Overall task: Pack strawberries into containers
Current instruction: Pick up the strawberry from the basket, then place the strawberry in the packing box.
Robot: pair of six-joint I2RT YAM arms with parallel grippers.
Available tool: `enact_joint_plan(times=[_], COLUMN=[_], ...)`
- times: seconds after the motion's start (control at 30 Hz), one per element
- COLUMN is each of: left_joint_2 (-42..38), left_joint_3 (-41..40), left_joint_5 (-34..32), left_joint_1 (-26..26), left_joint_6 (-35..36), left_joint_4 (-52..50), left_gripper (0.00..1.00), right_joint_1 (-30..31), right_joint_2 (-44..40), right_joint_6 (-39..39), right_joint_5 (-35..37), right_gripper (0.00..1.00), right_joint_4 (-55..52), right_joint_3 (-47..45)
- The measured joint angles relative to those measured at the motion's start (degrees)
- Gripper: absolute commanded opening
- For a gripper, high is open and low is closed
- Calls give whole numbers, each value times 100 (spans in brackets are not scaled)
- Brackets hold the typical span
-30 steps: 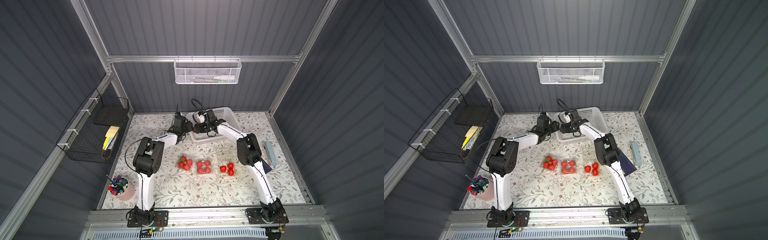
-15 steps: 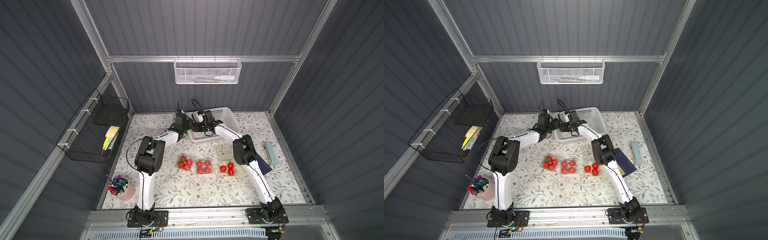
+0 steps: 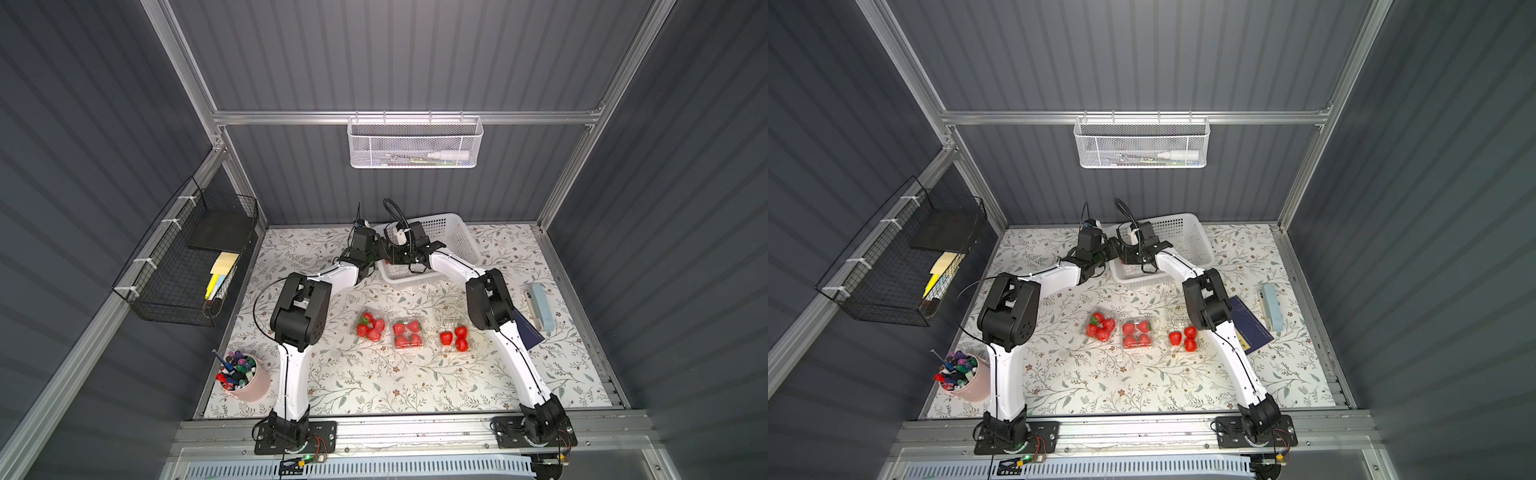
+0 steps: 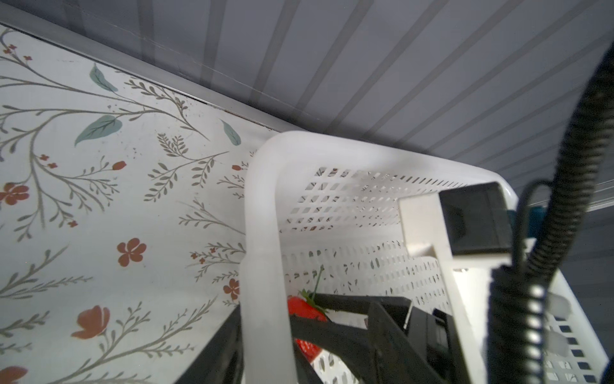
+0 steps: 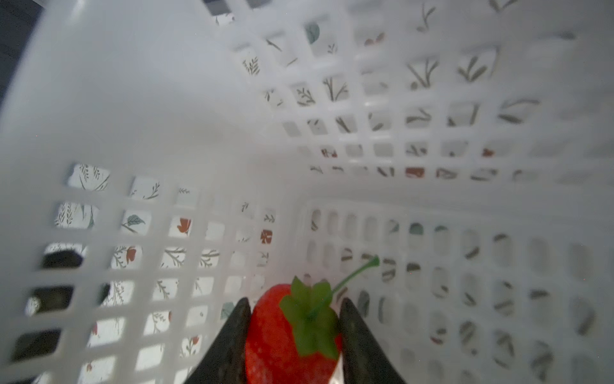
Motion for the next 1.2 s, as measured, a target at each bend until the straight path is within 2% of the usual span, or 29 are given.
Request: enact_joint_plan(times=[0.53,0.63,0.87,1.0,1.2], left_joint_2=[-170,-424,-1641,-2074,-2011], left_joint_3=[116,61,-457,-817,-896], left_joint_5=[-173,-203,-376,-527,-570], left_joint_1=[238,280,251,-131,-1180], left_joint_6=[68,68,83,85,221], left_joint_4=[24,92,378,496,227], left_gripper=[66,67,68,67,60], right_joint_1=[-2,-2,39,149,269], right_joint_2=[-3526,-4295,-6358,-6808,-6537], right_joint_6=[-391,-387,-184,39,376], right_joint_5=[1174,1305,1534,1606,1600], right_gripper=[5,5,5,4,3], right_joint_4=[352,260,-4,-256,-546], right_joint_3=[-2830,-3628,-5829,-6673,-7678])
